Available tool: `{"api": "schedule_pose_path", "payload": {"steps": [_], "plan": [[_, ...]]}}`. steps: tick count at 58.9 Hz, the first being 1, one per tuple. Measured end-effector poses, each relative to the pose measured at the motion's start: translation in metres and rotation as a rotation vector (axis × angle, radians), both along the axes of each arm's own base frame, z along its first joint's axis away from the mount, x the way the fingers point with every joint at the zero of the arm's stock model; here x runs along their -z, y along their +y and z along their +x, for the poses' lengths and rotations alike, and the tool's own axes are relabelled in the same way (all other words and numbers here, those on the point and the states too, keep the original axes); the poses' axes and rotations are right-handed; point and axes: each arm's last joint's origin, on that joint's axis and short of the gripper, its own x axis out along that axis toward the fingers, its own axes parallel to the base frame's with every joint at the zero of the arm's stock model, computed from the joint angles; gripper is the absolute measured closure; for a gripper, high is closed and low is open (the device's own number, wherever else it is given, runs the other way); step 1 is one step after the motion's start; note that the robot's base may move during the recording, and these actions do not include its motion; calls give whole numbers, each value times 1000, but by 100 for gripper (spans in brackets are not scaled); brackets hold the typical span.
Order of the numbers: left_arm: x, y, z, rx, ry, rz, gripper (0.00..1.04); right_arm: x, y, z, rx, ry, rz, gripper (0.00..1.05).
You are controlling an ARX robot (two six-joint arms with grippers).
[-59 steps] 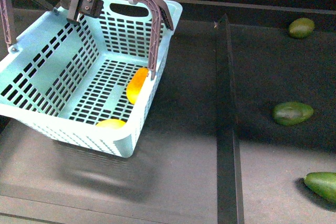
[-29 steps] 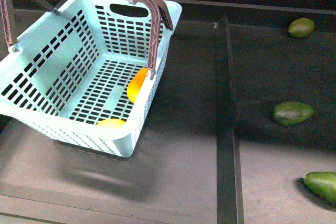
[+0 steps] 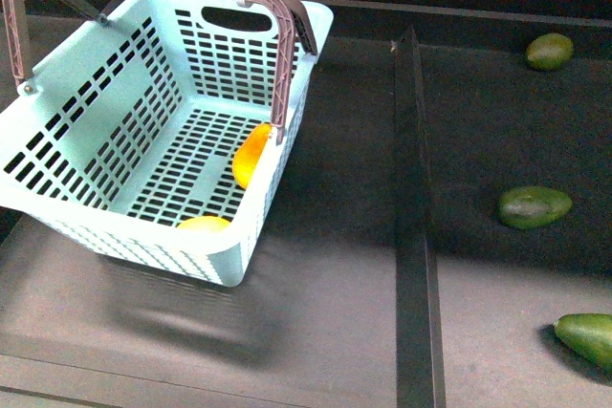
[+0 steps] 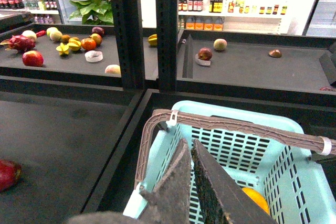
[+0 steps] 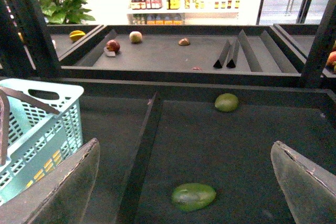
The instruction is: Pick lemon and mango into basket
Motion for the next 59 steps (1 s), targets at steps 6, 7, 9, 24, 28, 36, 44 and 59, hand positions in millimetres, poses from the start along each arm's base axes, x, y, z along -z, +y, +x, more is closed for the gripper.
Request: {"api": "schedule_pose_path", "payload": {"steps": [6,7,9,24,28,36,44,59], "plan": [[4,4,-14,3,-3,1,101,0,0,0,0,0,0,9],[5,4,-16,4,-3,2,101,0,0,0,0,0,0,9],[6,5,-19,4,-3,3,101,0,0,0,0,0,0,9],[15,17,-48,3,1,6,101,0,0,0,0,0,0,9],[21,17,-54,4,-13,6,101,0,0,0,0,0,0,9],[26,17,-64,4,7,6,101,0,0,0,0,0,0,9],[21,18,-71,3,-9,6,101,0,0,0,0,0,0,9],[18,18,-84,3,-21,6,101,0,0,0,0,0,0,9]]}}
